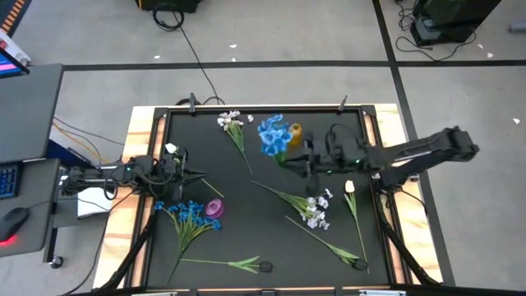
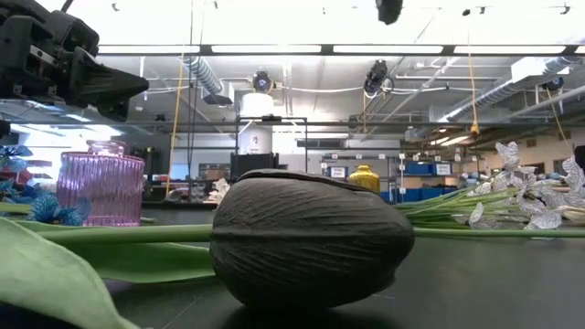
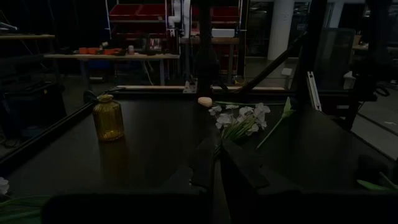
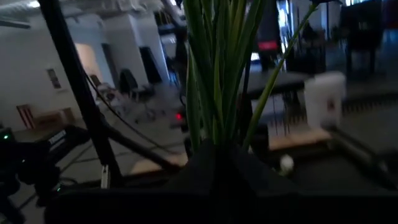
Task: Sort flowers into vase by color
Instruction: Put the top blue flowers into the violet vase
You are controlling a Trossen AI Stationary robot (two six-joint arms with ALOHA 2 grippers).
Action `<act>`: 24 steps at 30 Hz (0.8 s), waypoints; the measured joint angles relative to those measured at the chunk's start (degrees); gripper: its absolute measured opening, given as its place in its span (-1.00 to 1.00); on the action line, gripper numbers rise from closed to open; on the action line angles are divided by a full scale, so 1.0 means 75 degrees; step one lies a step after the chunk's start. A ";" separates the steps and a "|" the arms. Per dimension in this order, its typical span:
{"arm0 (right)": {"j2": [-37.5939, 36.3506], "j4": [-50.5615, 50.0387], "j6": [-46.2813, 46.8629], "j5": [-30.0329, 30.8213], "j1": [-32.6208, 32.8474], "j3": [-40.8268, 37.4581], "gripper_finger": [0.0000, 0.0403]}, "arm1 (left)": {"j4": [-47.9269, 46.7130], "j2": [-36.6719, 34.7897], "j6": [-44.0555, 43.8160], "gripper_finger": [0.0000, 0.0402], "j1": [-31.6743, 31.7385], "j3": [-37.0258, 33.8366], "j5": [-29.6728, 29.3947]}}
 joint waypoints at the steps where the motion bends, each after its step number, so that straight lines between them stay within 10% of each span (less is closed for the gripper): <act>1: 0.0249 0.0414 -0.0096 -0.0087 0.0017 0.0000 -0.84 | 0.0000 0.0001 0.0000 -0.83 0.0001 -0.0002 -0.0002; 15: 0.3328 0.5249 -0.0281 -0.1301 -0.0088 0.0003 -0.84 | 0.0000 0.0000 0.0000 -0.83 -0.0002 -0.0002 0.0000; 24: 0.3668 0.5352 -0.0321 -0.1336 -0.0088 0.0003 -0.84 | 0.0000 0.0002 0.0000 -0.83 0.0000 -0.0001 -0.0001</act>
